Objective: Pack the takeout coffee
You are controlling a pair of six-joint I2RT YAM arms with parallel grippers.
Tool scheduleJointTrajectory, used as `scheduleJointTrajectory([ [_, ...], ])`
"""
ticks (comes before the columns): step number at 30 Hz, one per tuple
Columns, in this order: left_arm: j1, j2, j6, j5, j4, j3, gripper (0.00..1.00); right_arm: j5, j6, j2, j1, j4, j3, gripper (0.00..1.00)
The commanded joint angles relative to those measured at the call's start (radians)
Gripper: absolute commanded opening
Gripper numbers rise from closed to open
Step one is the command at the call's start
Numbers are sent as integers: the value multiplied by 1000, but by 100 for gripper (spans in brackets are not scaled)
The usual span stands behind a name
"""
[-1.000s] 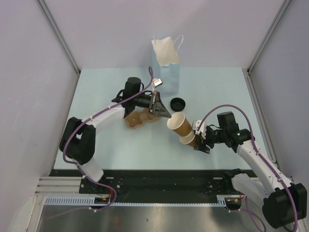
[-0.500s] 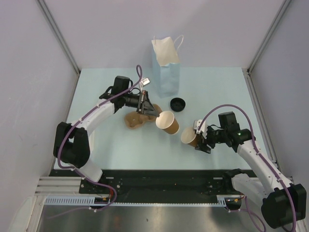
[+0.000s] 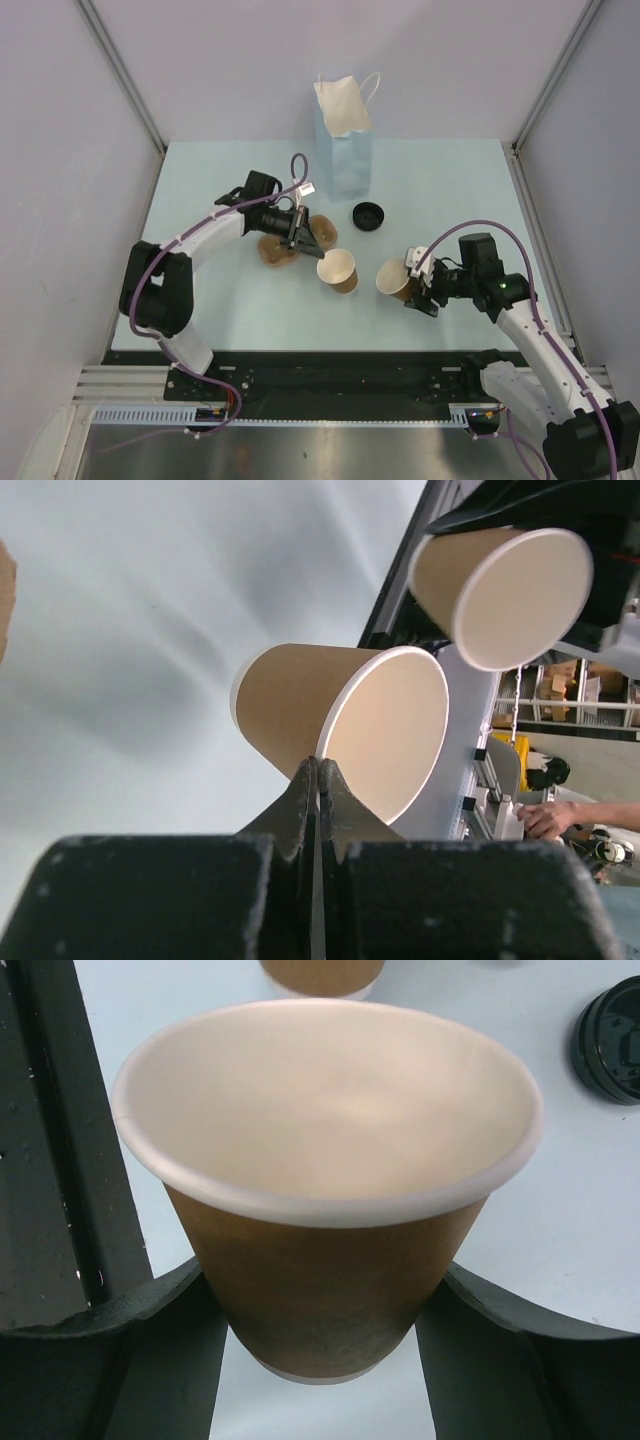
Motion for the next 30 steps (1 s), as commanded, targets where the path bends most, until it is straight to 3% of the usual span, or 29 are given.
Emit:
scheduleJointTrajectory([
  [1, -7, 36, 65, -26, 6, -28, 0, 4, 39, -16, 1, 49, 4, 60],
  [17, -40, 39, 99, -234, 19, -67, 0, 9, 88, 10, 13, 108, 32, 61],
  [19, -40, 38, 99, -231, 12, -66, 6, 7, 92, 10, 18, 112, 33, 61],
  [20, -40, 35, 99, -220, 6, -64, 19, 7, 92, 10, 19, 115, 35, 62],
  [23, -40, 7, 102, -201, 8, -64, 40, 7, 96, 13, 27, 117, 44, 62],
  [26, -35, -20, 110, -189, -18, -48, 52, 9, 97, 18, 30, 117, 58, 63],
  [30, -6, -91, 113, -185, -48, -15, 58, 4, 114, 16, 38, 123, 78, 63],
])
